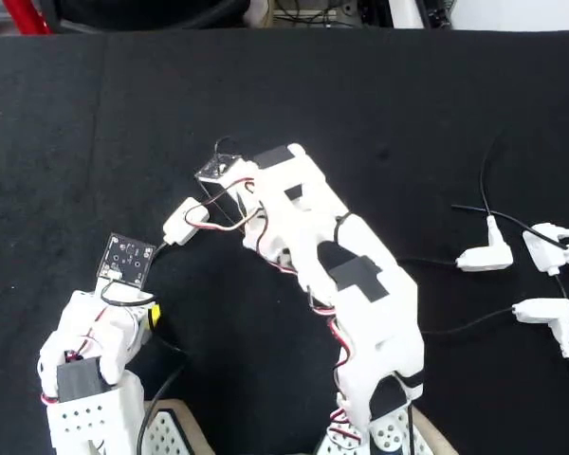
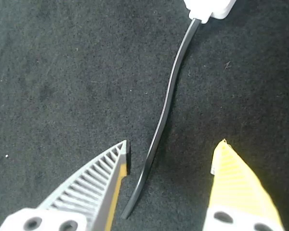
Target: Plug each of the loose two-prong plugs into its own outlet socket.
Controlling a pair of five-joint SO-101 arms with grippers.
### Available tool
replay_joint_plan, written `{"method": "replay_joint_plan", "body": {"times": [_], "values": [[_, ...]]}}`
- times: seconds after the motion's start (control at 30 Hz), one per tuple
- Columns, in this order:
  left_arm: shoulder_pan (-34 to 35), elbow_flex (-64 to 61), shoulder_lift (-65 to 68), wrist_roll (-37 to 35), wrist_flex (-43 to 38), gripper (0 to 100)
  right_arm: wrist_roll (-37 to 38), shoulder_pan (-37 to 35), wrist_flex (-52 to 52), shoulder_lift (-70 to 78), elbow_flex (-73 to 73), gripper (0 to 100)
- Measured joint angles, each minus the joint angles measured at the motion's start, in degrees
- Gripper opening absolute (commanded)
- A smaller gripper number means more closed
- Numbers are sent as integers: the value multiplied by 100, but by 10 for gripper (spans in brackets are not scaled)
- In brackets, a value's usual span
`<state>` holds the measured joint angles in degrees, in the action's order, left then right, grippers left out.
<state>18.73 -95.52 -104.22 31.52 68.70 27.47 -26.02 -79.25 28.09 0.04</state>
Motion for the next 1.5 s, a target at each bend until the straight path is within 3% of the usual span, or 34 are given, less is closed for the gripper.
{"method": "replay_joint_plan", "body": {"times": [0.4, 0.63, 0.83, 0.93, 1.07, 1.2, 1.37, 1.5], "values": [[0, 0, 0, 0, 0, 278, -703, 35, 2470, -3991, 3437, 11], [0, 0, 0, 0, 0, 278, -2295, 35, 4026, -6031, 5073, 12], [-589, 0, 0, 0, 0, 278, -3833, -290, 5345, -6347, 6022, 12], [-914, 0, 0, 0, 0, 268, -4000, -519, 5556, -6347, 6136, 13], [-1451, 0, 0, -35, -53, 179, -4026, -721, 5644, -6365, 6259, 13], [-1714, -53, 0, -185, -870, 167, -4132, -985, 5644, -6365, 6259, 13], [-1785, -70, 9, -404, -1433, 167, -5046, -1389, 5899, -6374, 6356, 13], [-1846, -70, 9, -703, -1486, 167, -5407, -1407, 6813, -6391, 6840, 13]]}}
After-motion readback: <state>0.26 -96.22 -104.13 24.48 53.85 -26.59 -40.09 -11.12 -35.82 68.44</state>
